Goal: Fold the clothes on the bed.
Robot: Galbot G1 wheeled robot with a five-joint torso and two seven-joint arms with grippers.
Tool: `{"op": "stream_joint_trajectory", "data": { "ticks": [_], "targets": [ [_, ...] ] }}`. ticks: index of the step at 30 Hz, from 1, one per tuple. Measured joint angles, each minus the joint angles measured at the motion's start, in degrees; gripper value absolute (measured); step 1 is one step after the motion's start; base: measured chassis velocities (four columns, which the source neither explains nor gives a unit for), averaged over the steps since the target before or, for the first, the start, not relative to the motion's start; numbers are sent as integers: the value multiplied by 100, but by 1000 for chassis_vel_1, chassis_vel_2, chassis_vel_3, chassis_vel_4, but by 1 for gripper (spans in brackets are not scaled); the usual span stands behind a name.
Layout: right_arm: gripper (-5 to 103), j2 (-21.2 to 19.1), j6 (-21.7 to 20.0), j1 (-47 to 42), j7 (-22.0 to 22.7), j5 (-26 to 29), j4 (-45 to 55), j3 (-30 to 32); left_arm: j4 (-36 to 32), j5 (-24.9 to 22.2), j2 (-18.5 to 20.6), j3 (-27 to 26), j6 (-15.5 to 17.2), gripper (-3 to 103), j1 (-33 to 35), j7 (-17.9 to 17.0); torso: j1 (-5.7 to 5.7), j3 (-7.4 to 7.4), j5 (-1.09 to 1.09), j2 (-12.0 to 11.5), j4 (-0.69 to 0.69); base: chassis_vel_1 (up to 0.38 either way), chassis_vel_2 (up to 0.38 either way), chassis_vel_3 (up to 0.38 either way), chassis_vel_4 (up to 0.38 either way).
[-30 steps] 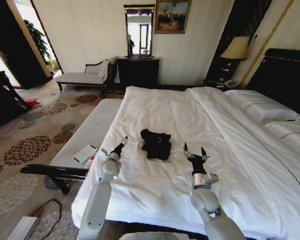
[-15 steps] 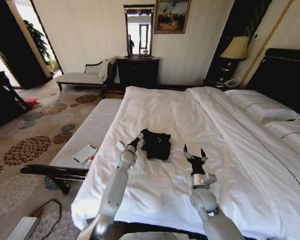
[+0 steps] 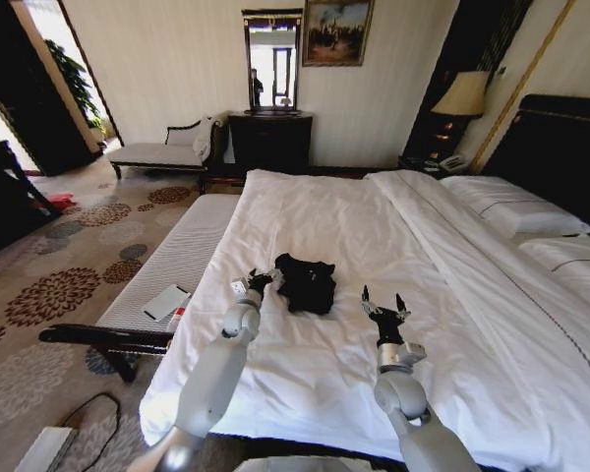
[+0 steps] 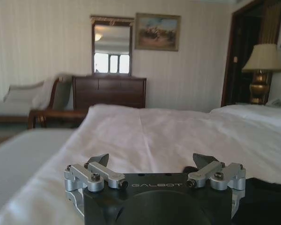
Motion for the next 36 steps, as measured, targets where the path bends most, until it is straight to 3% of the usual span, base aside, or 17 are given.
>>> {"op": "stream_joint_trajectory", "data": {
  "ticks": [2,5,7,9,11,13,14,16,21,26,29,31,33,34,36],
  "targets": [
    [100,6,0,1,0,-16,-3,-18,-17,242,212,77,-79,100,-65,49,0,0,-1,0,0,0,0,0,0],
    [100,34,1,21,0,-68,-21,-73,10,1269,946,482,-554,100,-490,209,0,0,1,1,-1,0,0,0,0],
    [100,43,1,25,0,-80,-29,-83,55,1482,1078,596,-698,100,-611,234,0,0,0,0,-1,0,0,0,0],
    [100,73,-1,40,1,-115,-60,-122,283,2000,1418,976,-1354,100,-1009,432,0,0,1,0,-3,0,0,0,0],
    [100,81,-1,43,2,-124,-70,-135,362,2099,1516,1103,-1542,100,-1128,559,0,0,0,0,-3,0,0,0,0],
    [100,104,-3,57,7,-135,-106,-176,601,2242,1884,1664,-1982,100,-1526,999,0,0,2,0,-3,0,0,0,0],
    [100,104,-3,57,7,-135,-106,-176,601,2242,1884,1664,-1982,100,-1526,999,0,0,2,0,-3,0,0,0,0],
    [100,130,-4,69,10,-159,-137,-197,857,2384,2089,2084,-2301,100,-1842,1408,0,0,2,0,-1,0,0,0,0],
    [100,170,-4,96,13,-217,-175,-232,1366,2708,1990,2473,-2752,100,-2201,1853,0,1,1,0,-2,0,0,0,0],
    [100,177,-4,100,17,-238,-219,-237,1693,2647,1769,2616,-2702,100,-2290,1888,1,0,2,0,-4,0,0,0,0],
    [100,176,-4,105,17,-242,-249,-231,1744,2232,1672,2586,-2455,100,-2250,1730,1,0,4,0,-3,0,0,0,0],
    [100,173,-2,113,18,-234,-275,-216,1513,1109,1522,2311,-1812,100,-2027,1321,1,1,2,0,0,0,0,0,0],
    [100,162,14,141,18,-229,-335,-217,917,-652,1213,1649,-766,100,-1566,622,1,-1,4,0,-1,0,0,0,0],
    [100,162,14,141,18,-229,-335,-217,917,-652,1213,1649,-766,100,-1566,622,1,-1,4,0,-1,0,0,0,0],
    [100,155,27,171,19,-229,-387,-239,555,-1556,950,1218,-230,100,-1219,90,0,-1,4,0,-2,0,0,0,0]
  ]
}}
